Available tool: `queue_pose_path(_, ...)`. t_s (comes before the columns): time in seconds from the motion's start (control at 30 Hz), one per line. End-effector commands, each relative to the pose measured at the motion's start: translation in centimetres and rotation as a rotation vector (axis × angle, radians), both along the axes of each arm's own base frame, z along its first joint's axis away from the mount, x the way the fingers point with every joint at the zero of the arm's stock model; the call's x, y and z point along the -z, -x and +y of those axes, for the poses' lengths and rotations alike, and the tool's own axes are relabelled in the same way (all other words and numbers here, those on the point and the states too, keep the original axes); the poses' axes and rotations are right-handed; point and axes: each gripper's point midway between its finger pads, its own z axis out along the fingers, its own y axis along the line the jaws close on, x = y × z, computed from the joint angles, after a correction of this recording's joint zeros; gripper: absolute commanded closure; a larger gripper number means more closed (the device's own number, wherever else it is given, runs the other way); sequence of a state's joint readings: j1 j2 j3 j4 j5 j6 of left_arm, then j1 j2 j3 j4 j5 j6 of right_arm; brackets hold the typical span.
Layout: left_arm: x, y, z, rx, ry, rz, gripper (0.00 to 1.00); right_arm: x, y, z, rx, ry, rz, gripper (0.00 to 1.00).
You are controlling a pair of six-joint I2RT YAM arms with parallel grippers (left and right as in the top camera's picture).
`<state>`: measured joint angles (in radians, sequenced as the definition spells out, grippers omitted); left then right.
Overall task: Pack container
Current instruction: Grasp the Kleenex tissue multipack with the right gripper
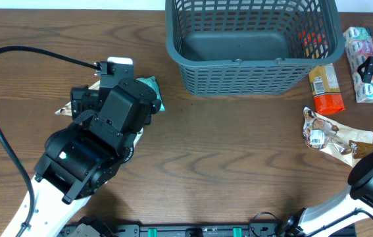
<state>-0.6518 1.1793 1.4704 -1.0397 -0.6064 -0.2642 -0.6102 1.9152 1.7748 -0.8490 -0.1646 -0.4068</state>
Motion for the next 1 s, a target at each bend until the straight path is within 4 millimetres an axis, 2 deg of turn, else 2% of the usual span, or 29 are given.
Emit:
queue_pose_path(0.0,-0.5,-0.2,0.2,-0.01,-0.005,-0.014,0.01,0.8,-0.6,-2.0,-0.006,0.08,0.037,0.01)
queue_pose_path(0.23,-0.1,-0.4,0.0,-0.01,-0.016,0.0,0.01,4.5,-3.7,-4.0,0.003,0.028,0.074,0.01)
queue_pose_path(0.4,0.9,-0.5,-0.1,-0.01,-0.043,0.035,0.01,6.3,-5.9,-5.0,-0.006,0.008,0.103,0.01)
queue_pose_path(0.5,1.4,-0.9,-0.4,-0.01,-0.055,0.051,0.01,7.2,-6.4,-5.3,-0.017,-0.004,0.121,0.01)
queue_pose_path(0.77,3.2,-1.9,-1.1,-0.009,-0.094,0.103,0.01,10.6,-4.7,-4.5,-0.044,-0.086,0.239,0.01)
queue_pose_path(0.87,3.7,-2.1,-1.3,-0.009,-0.107,0.119,0.02,12.5,-3.3,-4.3,-0.061,-0.107,0.315,0.01)
queue_pose_path(0.97,4.1,-2.2,-1.4,-0.009,-0.117,0.132,0.01,14.3,-1.9,-4.8,-0.037,-0.106,0.389,0.01)
